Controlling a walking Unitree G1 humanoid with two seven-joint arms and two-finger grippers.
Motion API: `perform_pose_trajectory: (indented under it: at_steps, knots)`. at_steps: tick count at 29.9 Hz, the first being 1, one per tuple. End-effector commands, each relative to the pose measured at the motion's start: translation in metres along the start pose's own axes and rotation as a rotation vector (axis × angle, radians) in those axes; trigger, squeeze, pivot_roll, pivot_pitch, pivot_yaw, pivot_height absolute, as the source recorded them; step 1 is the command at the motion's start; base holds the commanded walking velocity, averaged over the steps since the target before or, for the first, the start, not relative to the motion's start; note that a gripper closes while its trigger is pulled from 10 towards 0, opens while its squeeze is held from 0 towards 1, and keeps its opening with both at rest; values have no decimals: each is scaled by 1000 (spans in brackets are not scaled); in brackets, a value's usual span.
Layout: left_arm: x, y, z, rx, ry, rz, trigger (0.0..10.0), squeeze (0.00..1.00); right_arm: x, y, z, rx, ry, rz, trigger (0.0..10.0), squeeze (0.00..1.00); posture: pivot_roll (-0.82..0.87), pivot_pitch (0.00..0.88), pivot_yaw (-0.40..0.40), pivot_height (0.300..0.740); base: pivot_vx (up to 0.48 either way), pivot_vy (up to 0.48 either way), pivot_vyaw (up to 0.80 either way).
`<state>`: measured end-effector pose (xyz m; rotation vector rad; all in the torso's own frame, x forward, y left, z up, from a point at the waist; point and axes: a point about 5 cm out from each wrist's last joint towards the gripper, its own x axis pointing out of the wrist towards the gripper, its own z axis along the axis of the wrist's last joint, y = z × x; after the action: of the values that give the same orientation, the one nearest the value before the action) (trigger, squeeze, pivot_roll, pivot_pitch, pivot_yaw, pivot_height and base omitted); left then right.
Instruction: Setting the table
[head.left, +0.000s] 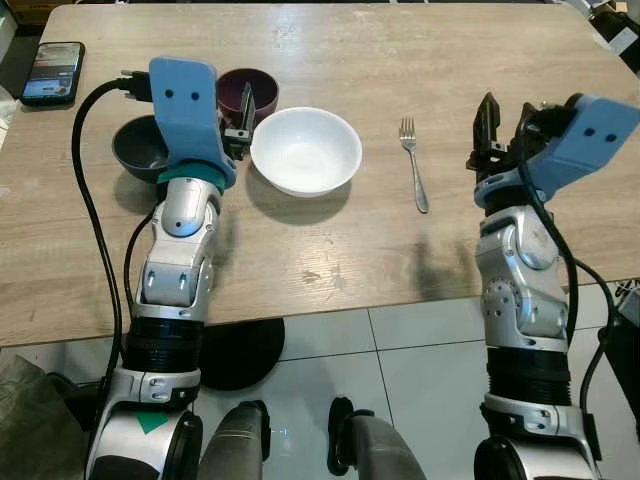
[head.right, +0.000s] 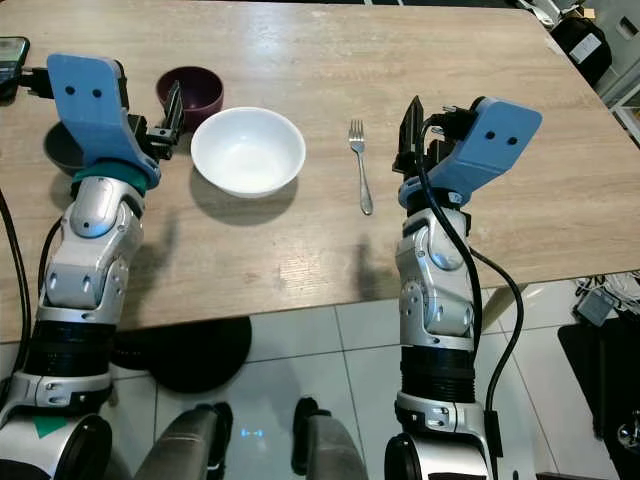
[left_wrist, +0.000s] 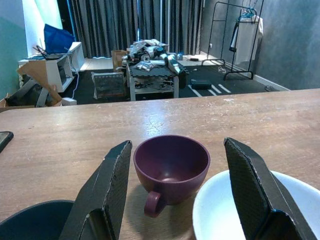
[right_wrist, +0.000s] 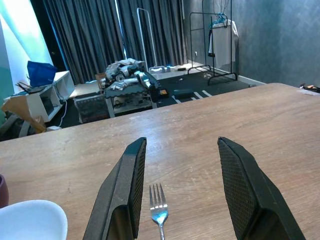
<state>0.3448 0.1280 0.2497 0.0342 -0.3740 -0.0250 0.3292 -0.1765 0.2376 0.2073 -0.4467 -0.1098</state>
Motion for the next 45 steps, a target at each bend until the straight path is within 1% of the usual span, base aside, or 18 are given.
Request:
perform_pose_trajectory:
  at_steps: [1, 6, 9, 12, 14, 15, 20, 25, 30, 37, 45]
  knots:
    - [-1, -1, -6, 12, 29, -7, 10000, 0, -1, -3, -1, -10, -4, -15, 10000, 0, 133, 108, 13, 740, 0, 0, 0]
    - [-6, 1, -7, 21, 31, -13, 10000, 0, -2, -3, -3, -9, 4, -14, 10000, 0, 137, 119, 6, 740, 0, 0, 0]
    - [-6, 1, -7, 23, 28, -12, 10000, 0, -2, -3, -3, -11, 7, -12, 10000, 0, 145, 119, 5, 740, 0, 0, 0]
    - [-7, -2, -3, 54, 7, -54, 10000, 0, -1, -4, -5, -25, 12, -3, 10000, 0, 155, 115, 5, 740, 0, 0, 0]
    - [-7, -3, -2, 60, 0, -70, 10000, 0, -1, -4, -5, -32, 12, 0, 10000, 0, 155, 115, 5, 740, 0, 0, 0]
    - [-8, -4, -2, 63, 1, -84, 10000, 0, 0, -4, -5, -38, 12, 4, 10000, 0, 157, 99, 1, 740, 0, 0, 0]
    - [-8, -3, -5, 51, 15, -73, 10000, 0, 0, -5, -5, -42, 9, 9, 10000, 0, 157, 92, -3, 740, 0, 0, 0]
    - [-3, -3, -8, 20, 34, -44, 10000, 0, 3, -4, -5, -36, 9, 7, 10000, 0, 152, 97, -14, 740, 0, 0, 0]
    - [-2, -3, -10, 24, 39, -44, 10000, 0, 1, -2, -6, -39, 13, 11, 10000, 0, 136, 100, -14, 740, 0, 0, 0]
    - [-2, -3, -11, 25, 41, -42, 10000, 0, -2, -6, -7, -47, 19, 2, 10000, 0, 138, 107, -9, 740, 0, 0, 0]
    - [-2, -2, -11, 31, 45, -38, 10000, 0, -1, -3, -8, -40, 24, 12, 10000, 0, 143, 107, -8, 740, 0, 0, 0]
